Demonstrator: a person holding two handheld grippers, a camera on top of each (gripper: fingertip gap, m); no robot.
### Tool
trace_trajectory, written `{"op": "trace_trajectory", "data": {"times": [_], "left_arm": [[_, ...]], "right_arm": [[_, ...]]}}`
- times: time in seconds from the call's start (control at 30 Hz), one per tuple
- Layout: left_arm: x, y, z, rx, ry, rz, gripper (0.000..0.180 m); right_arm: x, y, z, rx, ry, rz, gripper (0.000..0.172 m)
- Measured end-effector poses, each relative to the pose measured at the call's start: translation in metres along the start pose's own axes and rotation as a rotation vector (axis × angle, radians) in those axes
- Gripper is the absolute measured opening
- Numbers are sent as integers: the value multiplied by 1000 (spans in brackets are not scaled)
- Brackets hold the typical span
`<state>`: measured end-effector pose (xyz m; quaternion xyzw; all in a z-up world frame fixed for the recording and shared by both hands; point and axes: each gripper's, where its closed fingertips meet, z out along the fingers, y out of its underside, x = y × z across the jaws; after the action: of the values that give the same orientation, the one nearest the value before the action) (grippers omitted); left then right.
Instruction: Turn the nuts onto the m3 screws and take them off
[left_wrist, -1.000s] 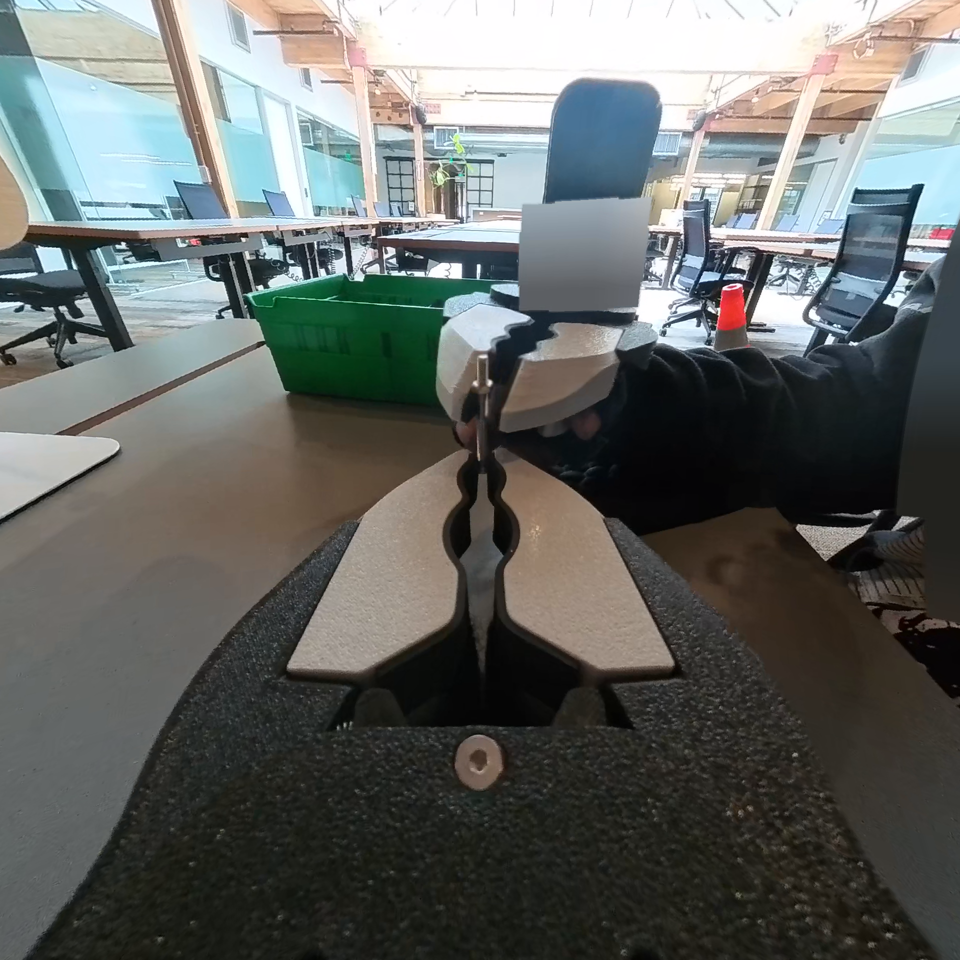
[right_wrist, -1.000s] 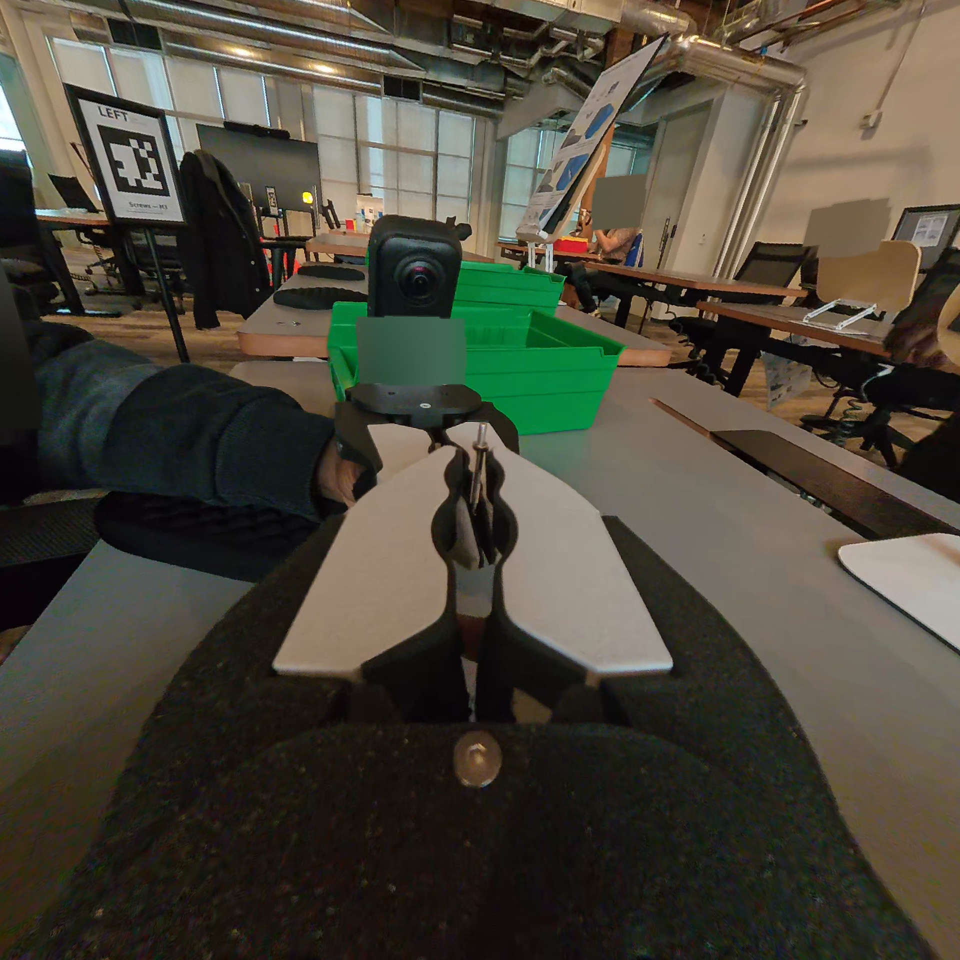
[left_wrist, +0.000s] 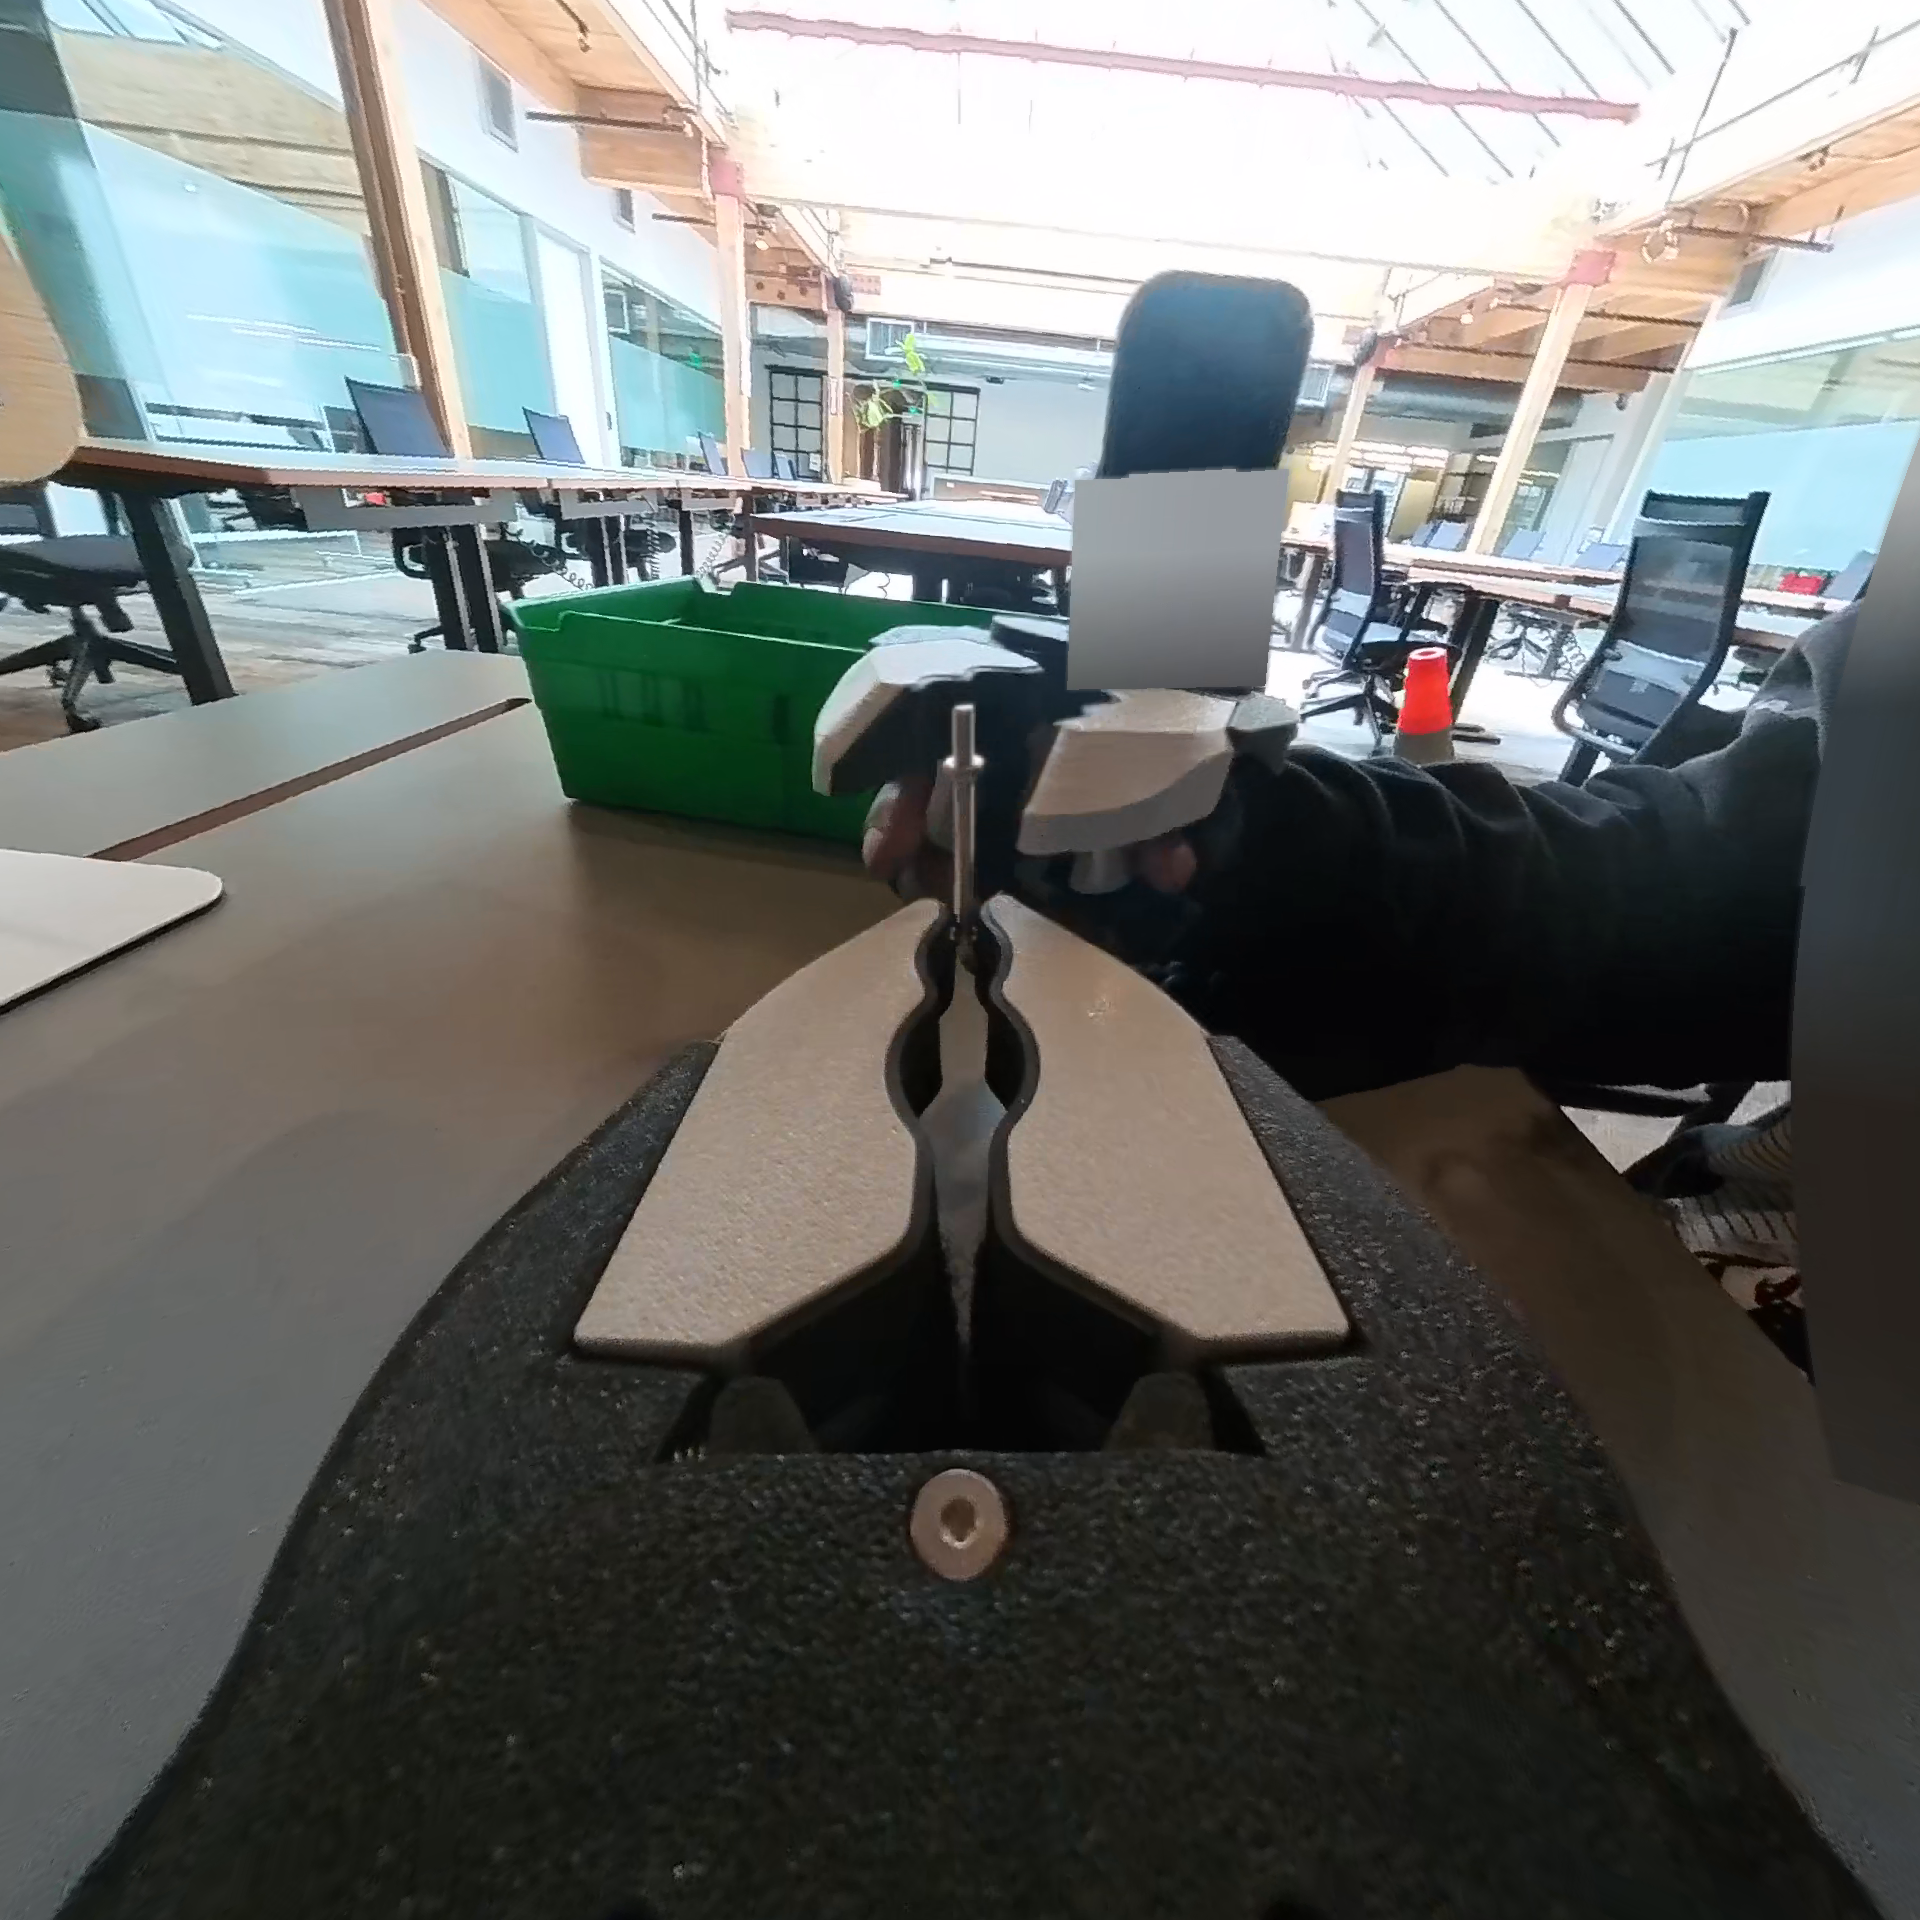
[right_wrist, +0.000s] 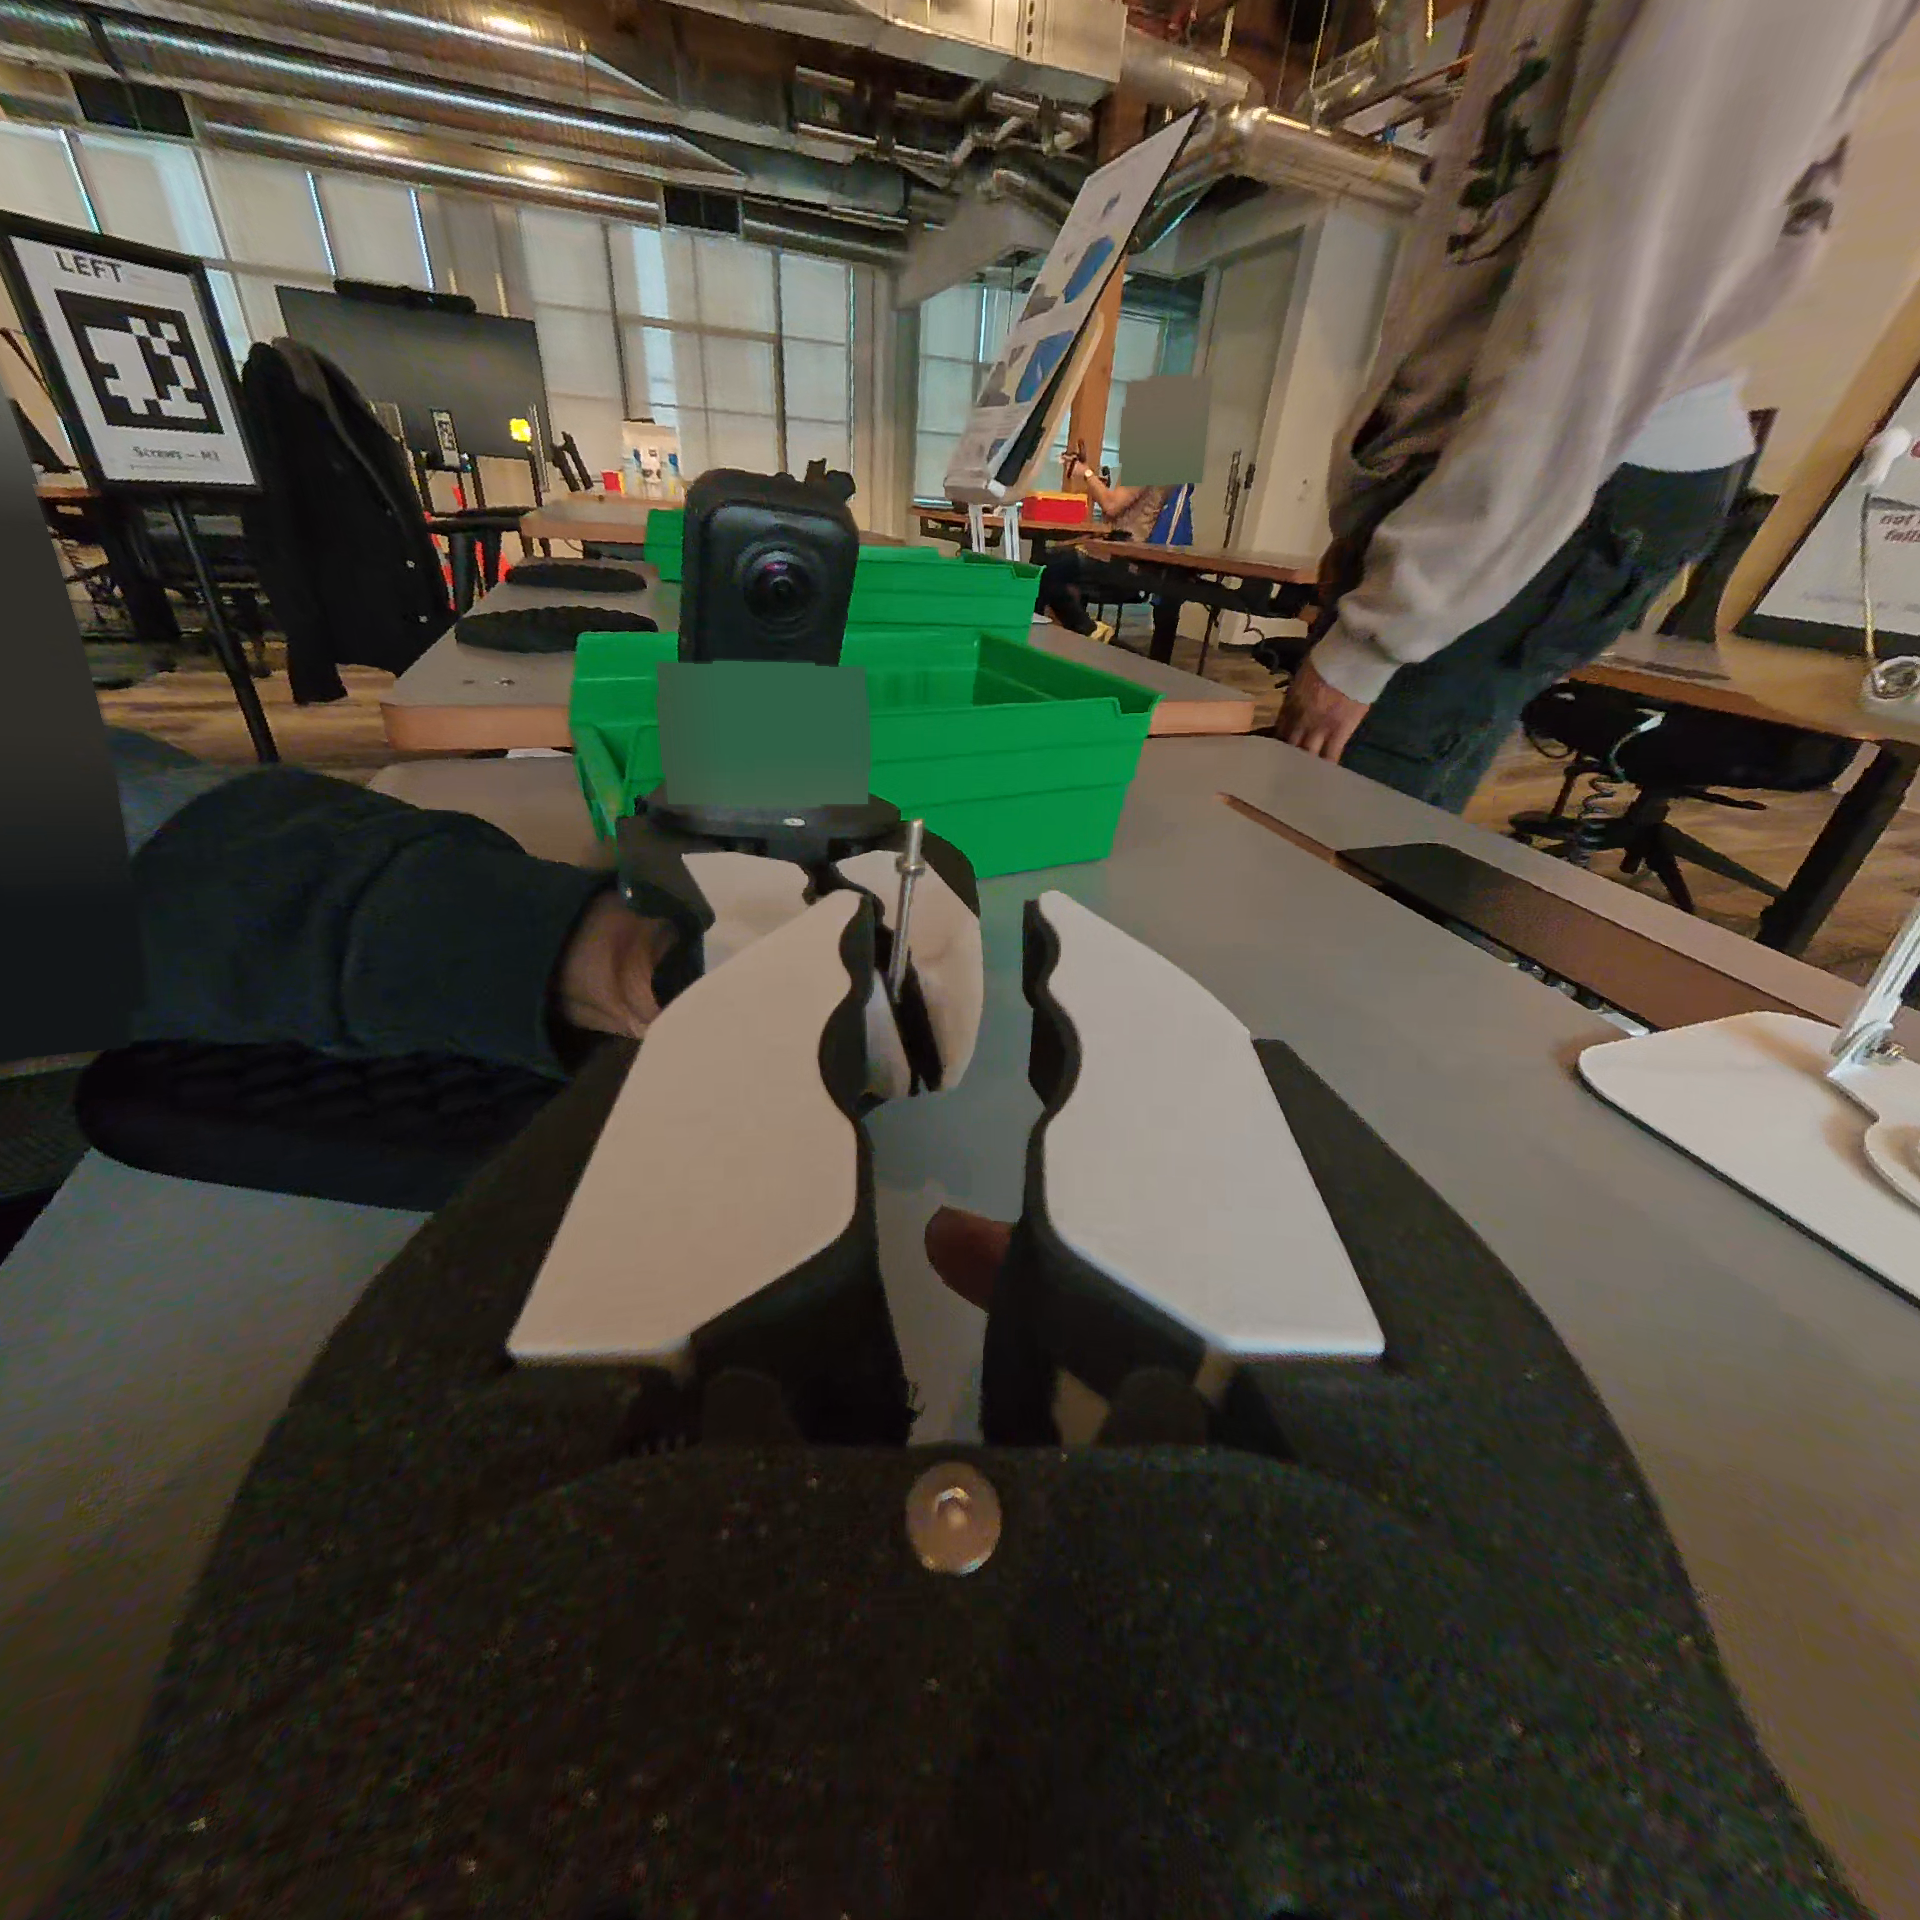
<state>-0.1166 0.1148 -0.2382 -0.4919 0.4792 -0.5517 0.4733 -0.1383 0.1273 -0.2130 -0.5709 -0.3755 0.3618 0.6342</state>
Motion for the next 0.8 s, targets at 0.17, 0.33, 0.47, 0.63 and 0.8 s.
{"op": "trace_trajectory", "data": {"times": [0.17,0.33,0.47,0.63,0.8], "left_arm": [[4,4,2,-29,13,26,2],[4,3,2,-22,19,18,2],[3,3,2,-27,11,22,2],[2,4,2,-34,2,24,2],[1,2,1,-20,4,6,2]], "right_arm": [[0,-5,-2,17,-4,24,22],[4,-6,-5,17,9,25,15],[4,-13,-9,53,-2,44,14],[0,-8,-5,30,-19,33,19],[8,-8,-9,32,18,36,13]]}}
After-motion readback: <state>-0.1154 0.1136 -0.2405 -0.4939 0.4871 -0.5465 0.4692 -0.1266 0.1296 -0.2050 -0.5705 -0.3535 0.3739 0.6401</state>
